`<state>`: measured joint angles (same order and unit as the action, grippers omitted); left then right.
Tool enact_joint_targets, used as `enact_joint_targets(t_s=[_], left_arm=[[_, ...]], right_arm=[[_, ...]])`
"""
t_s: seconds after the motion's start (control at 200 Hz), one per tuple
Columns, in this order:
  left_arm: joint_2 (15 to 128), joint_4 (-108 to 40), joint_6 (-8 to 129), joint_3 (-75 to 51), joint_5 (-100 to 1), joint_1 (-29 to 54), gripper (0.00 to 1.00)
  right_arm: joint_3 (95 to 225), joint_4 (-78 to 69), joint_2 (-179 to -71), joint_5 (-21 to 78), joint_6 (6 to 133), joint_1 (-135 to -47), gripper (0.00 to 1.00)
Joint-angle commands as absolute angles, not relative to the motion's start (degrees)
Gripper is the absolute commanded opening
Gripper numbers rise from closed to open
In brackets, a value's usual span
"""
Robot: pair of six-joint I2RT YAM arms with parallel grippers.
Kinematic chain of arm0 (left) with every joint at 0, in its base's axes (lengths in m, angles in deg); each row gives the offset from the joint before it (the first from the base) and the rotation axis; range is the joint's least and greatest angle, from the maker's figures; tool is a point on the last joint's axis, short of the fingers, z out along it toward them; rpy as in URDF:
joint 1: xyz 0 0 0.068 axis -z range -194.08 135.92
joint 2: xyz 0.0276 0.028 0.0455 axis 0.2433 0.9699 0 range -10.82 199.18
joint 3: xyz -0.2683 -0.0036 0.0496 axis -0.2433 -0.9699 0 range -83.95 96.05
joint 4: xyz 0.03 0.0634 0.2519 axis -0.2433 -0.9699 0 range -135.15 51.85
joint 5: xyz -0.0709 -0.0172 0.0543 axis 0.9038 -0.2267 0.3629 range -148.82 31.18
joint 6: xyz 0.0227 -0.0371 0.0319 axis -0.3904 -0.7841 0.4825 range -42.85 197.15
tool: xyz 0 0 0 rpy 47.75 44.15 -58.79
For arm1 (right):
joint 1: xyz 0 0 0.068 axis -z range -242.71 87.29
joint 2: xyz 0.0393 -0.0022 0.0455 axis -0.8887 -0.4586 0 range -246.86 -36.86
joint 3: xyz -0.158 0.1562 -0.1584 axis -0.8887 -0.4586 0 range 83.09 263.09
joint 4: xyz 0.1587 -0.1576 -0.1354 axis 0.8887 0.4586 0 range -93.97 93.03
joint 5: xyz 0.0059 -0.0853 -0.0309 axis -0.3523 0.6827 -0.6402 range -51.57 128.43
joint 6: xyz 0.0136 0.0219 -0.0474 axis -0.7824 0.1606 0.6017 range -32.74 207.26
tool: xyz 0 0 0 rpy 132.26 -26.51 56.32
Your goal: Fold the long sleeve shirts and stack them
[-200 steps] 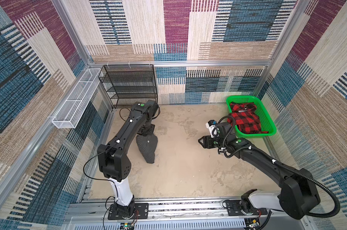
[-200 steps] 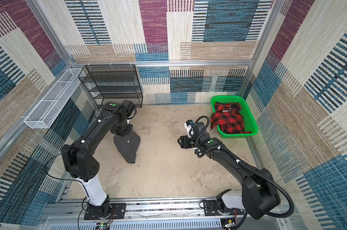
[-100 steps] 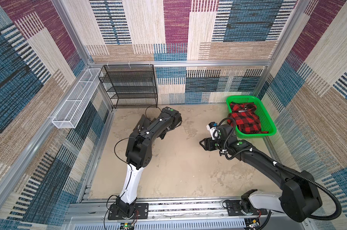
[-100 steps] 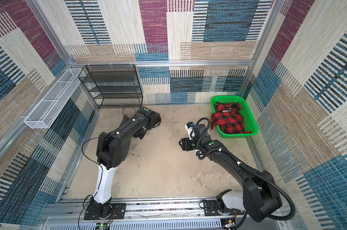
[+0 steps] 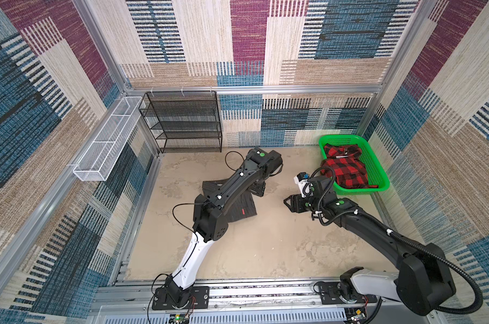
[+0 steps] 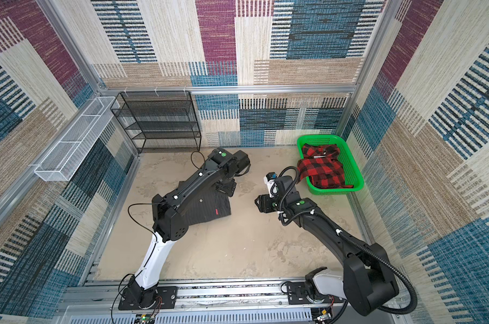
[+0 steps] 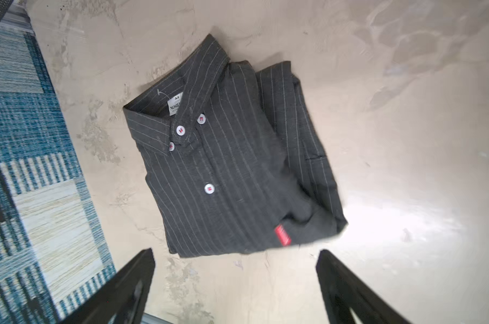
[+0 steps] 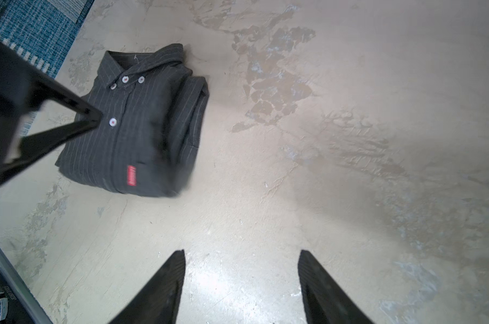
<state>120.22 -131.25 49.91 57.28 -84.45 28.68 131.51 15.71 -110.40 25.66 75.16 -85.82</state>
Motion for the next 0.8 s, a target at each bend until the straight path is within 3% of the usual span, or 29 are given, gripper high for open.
enact_joint_targets(t_s=[0.0, 0.07, 0.13, 0.23, 0.285, 0.541, 0.666, 0.791], left_arm=[[115.7, -138.3, 49.0, 57.0, -80.4, 28.5, 0.94], [111.9, -136.6, 49.2, 53.3, -80.9, 28.3, 0.91], [107.4, -133.0, 49.6, 46.6, -80.8, 27.3, 0.8], [98.5, -122.4, 50.8, 31.3, -75.6, 22.9, 0.25], [93.3, -115.3, 50.9, 21.5, -70.6, 19.4, 0.0], [75.0, -85.6, 49.2, -12.1, -52.9, 3.9, 0.0], [74.5, -77.3, 48.3, -18.9, -47.2, 1.1, 0.0], [77.3, -72.3, 47.0, -23.1, -46.3, 0.4, 0.0]], right_arm=[[133.2, 16.1, -111.9, 26.7, 75.3, -85.8, 0.65], [134.1, 15.4, -112.7, 24.9, 74.2, -86.0, 0.63], [135.6, 14.4, -114.0, 24.3, 72.9, -86.9, 0.59], [140.7, 14.2, -119.0, 26.0, 72.1, -91.1, 0.5], [144.6, 14.4, -122.8, 27.0, 72.0, -93.9, 0.45], [161.8, 12.3, -142.0, 26.6, 69.7, -99.6, 0.37], [169.4, 14.7, -148.5, 26.9, 69.7, -102.8, 0.36], [168.8, 13.2, -151.4, 27.2, 67.6, -104.7, 0.33]])
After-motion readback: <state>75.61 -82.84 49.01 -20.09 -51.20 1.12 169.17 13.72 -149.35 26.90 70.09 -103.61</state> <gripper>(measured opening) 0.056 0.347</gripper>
